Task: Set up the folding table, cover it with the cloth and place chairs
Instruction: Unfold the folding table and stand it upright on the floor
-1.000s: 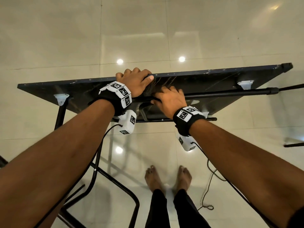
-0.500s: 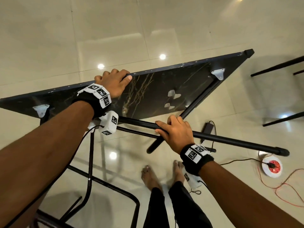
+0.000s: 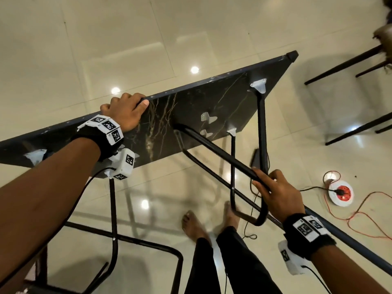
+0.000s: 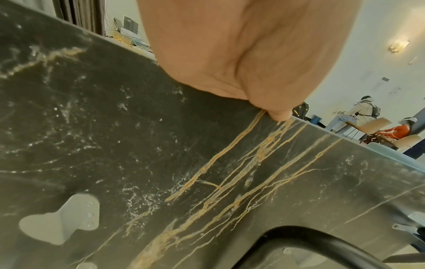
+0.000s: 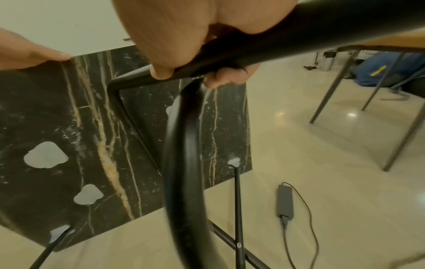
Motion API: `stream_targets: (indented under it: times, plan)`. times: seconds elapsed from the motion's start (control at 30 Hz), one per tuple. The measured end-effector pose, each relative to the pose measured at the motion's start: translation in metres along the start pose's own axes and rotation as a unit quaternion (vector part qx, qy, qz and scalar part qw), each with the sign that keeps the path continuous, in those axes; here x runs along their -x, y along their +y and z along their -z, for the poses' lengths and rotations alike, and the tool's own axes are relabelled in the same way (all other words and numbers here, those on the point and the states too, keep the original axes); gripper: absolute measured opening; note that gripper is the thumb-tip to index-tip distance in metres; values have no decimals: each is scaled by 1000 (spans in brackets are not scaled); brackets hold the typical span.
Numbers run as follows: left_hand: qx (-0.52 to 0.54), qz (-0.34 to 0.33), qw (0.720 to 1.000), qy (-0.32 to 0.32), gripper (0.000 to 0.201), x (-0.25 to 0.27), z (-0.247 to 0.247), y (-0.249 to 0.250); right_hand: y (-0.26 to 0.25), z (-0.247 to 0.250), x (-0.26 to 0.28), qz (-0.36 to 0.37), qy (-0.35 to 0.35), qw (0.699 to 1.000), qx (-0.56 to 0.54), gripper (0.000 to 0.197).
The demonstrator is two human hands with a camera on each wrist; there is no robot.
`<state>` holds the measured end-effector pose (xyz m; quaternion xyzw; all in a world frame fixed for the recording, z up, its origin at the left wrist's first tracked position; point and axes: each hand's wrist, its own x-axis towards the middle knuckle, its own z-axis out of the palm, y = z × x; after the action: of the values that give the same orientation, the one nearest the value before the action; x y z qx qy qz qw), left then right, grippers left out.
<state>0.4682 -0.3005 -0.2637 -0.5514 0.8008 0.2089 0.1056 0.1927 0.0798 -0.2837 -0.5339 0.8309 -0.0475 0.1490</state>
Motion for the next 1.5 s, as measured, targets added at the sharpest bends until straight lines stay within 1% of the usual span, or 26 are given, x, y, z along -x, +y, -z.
stream_targets:
  times: [0.13,0.2,0.3,0.37,0.47,0.53,0.63,0.77,0.83,0.93,0.97,1.03,1.1,1.13,1.2,1.27,1.33,1.4,1.5]
  plan:
    - [1,-2,1000,-1,45,-1,2,-1,32,9,6,-59,13,998,-15,48]
    - [1,-3,1000,1,44,-1,1,-1,46,16,6,-71,14,997,-22,49]
    - [1,-4,1000,2,44,-1,1,-2,64,24,3,-64,14,998,-26,50]
    - [4,-2,1000,5,44,0,1,-2,75,28,1,-50,13,999,-19,46]
    - [4,1,1000,0,43,1,1,0,87,30,-1,-24,-4,1000,-8,53]
    - [8,3,1000,1,43,3,1,0,94,32,-1,-21,-6,1000,-8,51]
    - [11,4,1000,2,42,4,-1,1,104,36,-2,-51,14,999,-11,42]
    - [6,7,1000,-1,43,2,1,2,105,39,-5,-100,19,995,12,54]
    - [-2,9,1000,6,43,0,1,2,102,40,-7,-106,36,993,37,53]
    - [-9,13,1000,6,43,-1,1,3,107,51,-10,-125,65,988,64,46]
    - [-11,12,1000,4,43,-2,0,3,113,55,-9,-139,67,986,60,46]
    - [-13,11,1000,-1,43,-4,2,2,124,60,-3,-146,72,985,55,52]
    - [-13,14,1000,-4,42,-6,3,4,133,59,8,-128,58,988,57,59]
    - [-14,15,1000,-3,42,-7,3,4,134,58,14,-127,38,989,59,59]
    - [-19,12,1000,0,42,-8,3,2,135,58,23,-152,-23,986,63,56]
    - [-26,5,1000,-4,43,-11,3,1,136,60,27,-178,-58,980,64,60]
    - [-33,-10,999,-12,42,-12,2,2,137,64,28,-188,-62,978,70,68]
    - [-34,-24,999,-7,42,-11,-1,5,139,67,27,-199,-72,975,70,70]
    - [-40,-41,998,34,43,-8,-5,6,134,69,27,-206,-70,975,49,71]
